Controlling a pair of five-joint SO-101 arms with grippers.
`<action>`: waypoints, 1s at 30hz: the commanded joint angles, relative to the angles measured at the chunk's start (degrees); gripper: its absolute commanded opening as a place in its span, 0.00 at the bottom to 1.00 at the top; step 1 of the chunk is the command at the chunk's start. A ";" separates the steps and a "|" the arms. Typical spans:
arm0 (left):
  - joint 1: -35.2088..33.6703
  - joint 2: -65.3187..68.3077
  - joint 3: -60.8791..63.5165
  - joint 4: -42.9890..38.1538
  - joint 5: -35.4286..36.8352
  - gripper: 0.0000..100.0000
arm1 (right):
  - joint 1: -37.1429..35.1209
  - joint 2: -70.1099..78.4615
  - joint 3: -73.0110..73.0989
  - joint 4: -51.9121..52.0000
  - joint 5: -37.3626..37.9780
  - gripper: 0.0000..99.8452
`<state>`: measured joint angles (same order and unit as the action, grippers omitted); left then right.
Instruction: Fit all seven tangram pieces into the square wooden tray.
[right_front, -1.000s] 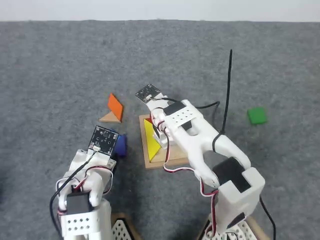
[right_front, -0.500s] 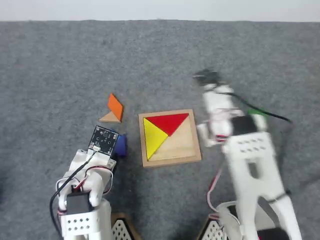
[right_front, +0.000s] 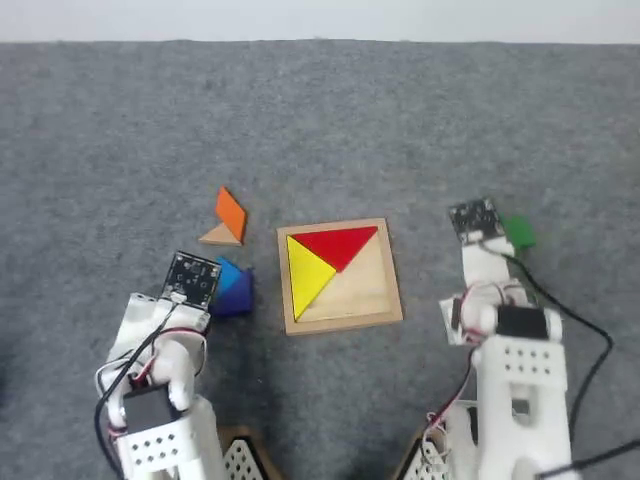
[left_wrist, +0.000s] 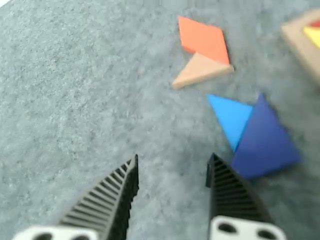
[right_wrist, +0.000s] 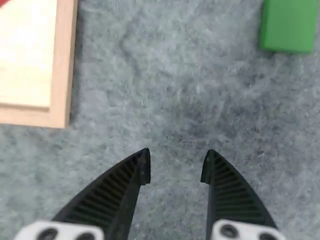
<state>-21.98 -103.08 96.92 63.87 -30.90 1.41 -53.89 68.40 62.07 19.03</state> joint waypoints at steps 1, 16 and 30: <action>-0.53 -0.62 -6.64 3.87 -2.55 0.21 | 1.36 -4.18 4.40 -3.47 2.11 0.19; 5.98 65.85 -61.58 7.30 13.27 0.21 | 1.27 -4.18 10.02 -9.27 1.67 0.19; 14.51 116.66 -94.37 3.52 20.31 0.21 | 1.19 -4.26 11.69 -11.56 1.58 0.19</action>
<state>-7.38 9.54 7.87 68.97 -11.47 2.37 -56.62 80.53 51.60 20.35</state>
